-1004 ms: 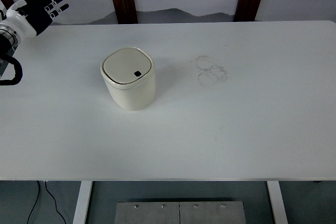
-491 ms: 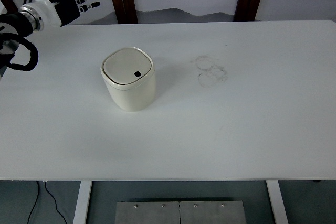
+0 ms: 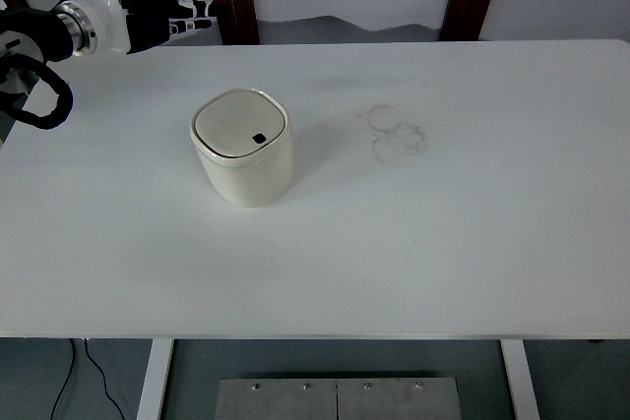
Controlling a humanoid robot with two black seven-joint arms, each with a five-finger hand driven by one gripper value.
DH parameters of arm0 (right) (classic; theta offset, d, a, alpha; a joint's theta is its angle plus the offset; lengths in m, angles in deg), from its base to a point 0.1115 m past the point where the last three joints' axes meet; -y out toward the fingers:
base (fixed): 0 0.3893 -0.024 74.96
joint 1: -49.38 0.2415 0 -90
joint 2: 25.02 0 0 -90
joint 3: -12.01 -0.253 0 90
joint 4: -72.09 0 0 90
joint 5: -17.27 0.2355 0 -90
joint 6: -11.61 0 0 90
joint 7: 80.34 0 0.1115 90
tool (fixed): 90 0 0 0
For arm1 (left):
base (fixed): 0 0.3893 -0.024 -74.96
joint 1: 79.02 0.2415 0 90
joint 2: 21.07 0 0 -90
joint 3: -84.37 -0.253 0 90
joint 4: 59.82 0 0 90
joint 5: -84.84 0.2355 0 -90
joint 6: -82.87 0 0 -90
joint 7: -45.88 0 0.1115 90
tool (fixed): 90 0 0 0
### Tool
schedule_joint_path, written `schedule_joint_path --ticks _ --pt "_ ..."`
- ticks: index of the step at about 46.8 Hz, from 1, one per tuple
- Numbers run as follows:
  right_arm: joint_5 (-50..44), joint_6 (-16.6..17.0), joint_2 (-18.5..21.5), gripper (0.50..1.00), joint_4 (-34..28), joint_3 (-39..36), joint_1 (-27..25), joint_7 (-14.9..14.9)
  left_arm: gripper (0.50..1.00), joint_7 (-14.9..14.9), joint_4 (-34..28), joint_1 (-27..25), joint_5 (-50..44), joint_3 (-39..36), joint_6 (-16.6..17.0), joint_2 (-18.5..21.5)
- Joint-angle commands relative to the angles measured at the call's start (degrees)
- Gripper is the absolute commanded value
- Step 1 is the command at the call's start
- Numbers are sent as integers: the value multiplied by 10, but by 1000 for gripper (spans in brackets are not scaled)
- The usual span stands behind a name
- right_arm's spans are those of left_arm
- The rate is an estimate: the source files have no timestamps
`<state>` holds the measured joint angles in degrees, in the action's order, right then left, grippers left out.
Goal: Open trash bin
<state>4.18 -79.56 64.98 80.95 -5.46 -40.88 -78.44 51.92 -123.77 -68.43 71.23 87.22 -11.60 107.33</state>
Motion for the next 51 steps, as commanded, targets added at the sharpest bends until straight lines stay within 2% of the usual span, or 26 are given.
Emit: schedule_joint_path --ticks 1,11,21,29,41,51 --pt "0 0 0 995 0 1 0 0 1000 1 -23 -15 2 -6 0 1" --pt "0 0 0 995 -1 0 0 0 1000 9 -76 -65 2 -82 -2 0" --pt "-1 -1 0 995 -1 1 0 0 1000 10 -128 -72 2 -114 0 0" --pt "-1 0 0 995 0 1 0 0 1000 10 -145 -80 2 -136 2 1" --pt "-1 -1 0 995 -1 1 0 0 1000 11 -171 -129 2 -195 3 13" --pt "-1 0 0 995 0 1 0 0 1000 13 -181 -129 2 -205 0 25"
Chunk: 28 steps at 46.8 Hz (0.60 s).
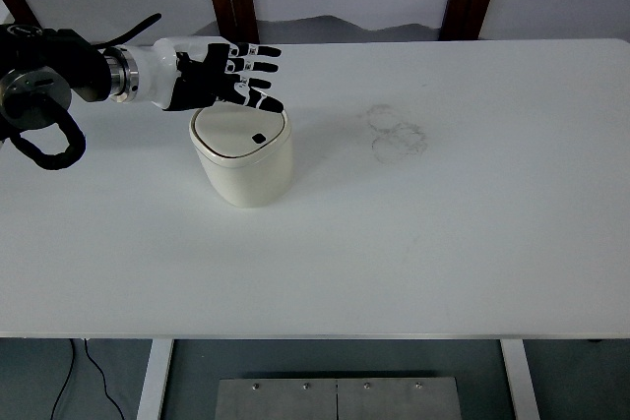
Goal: Open trash bin
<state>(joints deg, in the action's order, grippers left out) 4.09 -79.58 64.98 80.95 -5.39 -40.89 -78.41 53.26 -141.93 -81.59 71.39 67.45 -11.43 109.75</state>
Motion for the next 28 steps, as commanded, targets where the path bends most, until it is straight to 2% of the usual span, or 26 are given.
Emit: schedule_joint_path --ticks 1,28 --pt "0 0 0 995 -1 0 0 0 1000 -1 0 4 0 -8 -2 1" --pt "0 0 0 995 0 0 0 0 1000 -9 5 46 0 -7 1 -7"
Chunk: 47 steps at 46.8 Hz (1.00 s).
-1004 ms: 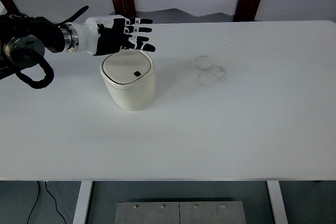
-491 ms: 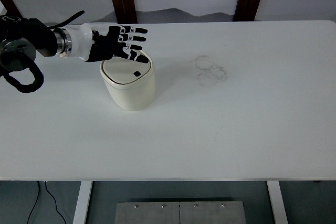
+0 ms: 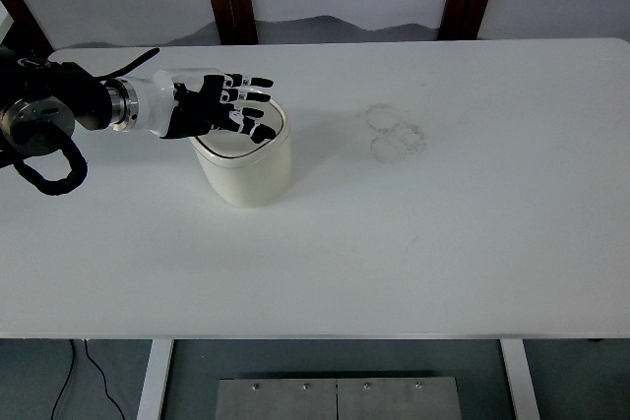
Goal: Open trash bin
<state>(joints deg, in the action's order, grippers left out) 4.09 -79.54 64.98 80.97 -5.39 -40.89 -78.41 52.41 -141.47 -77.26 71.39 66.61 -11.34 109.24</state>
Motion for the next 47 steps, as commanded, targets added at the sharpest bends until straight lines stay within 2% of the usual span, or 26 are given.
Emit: schedule_joint_path --ticks 1,47 --pt "0 0 0 995 -1 0 0 0 1000 0 1 3 0 1 -1 -1" --pt "0 0 0 995 -1 0 0 0 1000 -1 1 13 0 4 -1 1"
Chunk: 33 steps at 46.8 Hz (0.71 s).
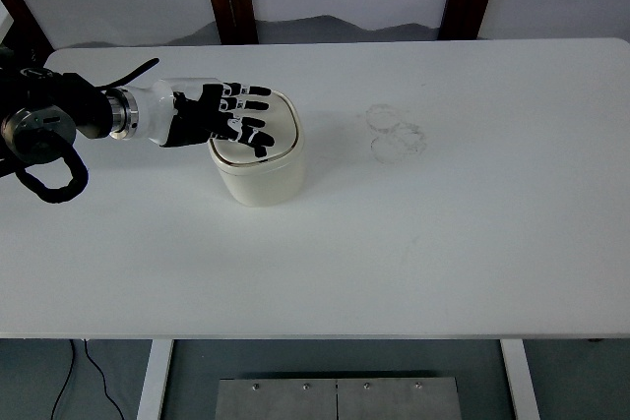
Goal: Open trash bin
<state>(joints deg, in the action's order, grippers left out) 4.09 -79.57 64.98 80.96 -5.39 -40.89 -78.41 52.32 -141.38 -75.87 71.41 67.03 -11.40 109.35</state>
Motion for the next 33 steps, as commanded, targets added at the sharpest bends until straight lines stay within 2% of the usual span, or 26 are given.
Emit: schedule_joint_path --ticks 1,15,27,33 --pt "0 0 0 995 0 0 0 0 1000 0 0 -1 0 0 0 0" --pt "1 0 0 995 0 -1 0 0 1000 0 0 -6 0 2 -2 5" --pt "1 0 0 995 0 -1 0 0 1000 0 9 -32 -1 19 -4 7" --pt "0 0 0 995 0 -1 0 0 1000 0 15 -32 0 32 -5 20"
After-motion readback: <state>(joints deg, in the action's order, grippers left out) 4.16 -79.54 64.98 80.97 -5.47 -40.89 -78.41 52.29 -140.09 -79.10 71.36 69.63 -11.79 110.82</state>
